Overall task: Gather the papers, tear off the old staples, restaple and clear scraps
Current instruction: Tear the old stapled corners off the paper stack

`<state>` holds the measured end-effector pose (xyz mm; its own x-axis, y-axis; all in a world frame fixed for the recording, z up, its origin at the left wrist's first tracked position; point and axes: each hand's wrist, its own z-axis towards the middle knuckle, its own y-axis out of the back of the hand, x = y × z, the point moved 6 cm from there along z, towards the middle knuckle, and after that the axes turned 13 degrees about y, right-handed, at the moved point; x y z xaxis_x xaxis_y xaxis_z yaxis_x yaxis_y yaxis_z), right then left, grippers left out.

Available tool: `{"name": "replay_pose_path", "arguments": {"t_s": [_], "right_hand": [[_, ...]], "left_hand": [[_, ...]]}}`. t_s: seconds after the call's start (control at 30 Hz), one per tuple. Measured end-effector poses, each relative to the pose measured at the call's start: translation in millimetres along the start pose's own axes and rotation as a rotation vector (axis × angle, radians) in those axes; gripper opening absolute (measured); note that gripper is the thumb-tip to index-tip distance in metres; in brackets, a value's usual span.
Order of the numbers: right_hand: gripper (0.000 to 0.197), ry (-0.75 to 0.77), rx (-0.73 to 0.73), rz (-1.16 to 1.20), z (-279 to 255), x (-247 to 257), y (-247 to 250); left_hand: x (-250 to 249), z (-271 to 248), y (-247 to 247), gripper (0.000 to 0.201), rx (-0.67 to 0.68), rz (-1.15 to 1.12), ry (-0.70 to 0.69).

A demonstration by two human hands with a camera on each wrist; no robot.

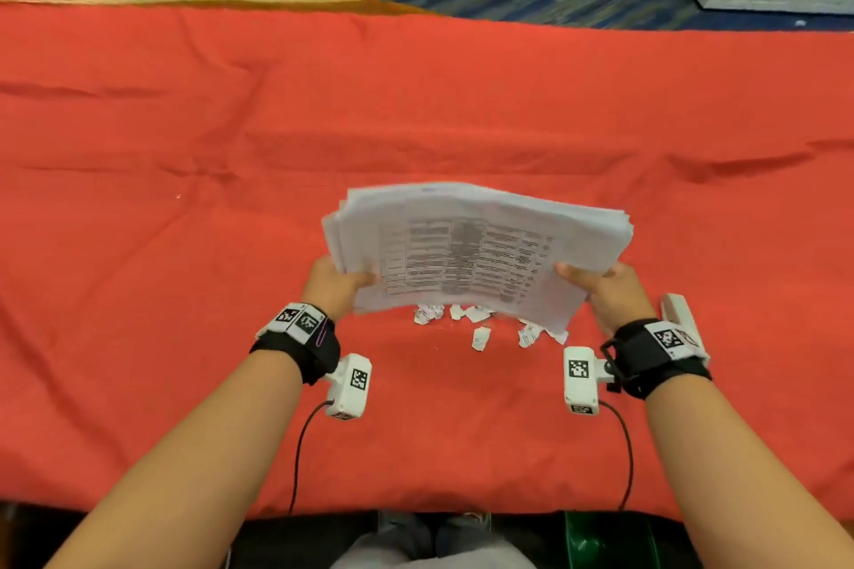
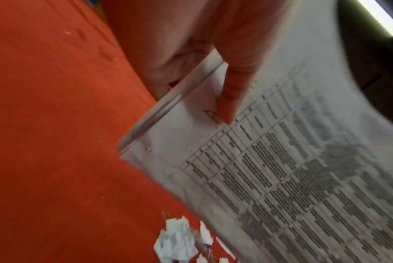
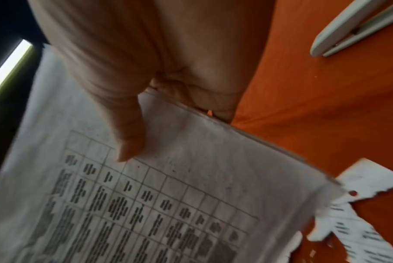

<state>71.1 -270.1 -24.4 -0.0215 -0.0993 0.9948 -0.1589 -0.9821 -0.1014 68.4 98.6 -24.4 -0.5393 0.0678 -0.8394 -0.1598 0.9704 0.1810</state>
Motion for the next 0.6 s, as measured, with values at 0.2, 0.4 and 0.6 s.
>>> {"name": "replay_pose_path", "arguments": {"t_s": [0.2,0.4,0.6], "right_hand": [[0.037,-0.048,0.052,-0.061,-13,-15,-7],[0.050,-0.121,-0.061,0.014,-7,-27,-22],[0.082,-0.136,-0.051,0.050,-2,-29,-5]], "left_hand": [[17,-9,-6,0.045,0.045,-0.047,-0.039],[7,-9,-28,0.035,0.035,-0.105,-0.032],[12,3,-1,0.039,0.008,-0.089,-0.032]]}}
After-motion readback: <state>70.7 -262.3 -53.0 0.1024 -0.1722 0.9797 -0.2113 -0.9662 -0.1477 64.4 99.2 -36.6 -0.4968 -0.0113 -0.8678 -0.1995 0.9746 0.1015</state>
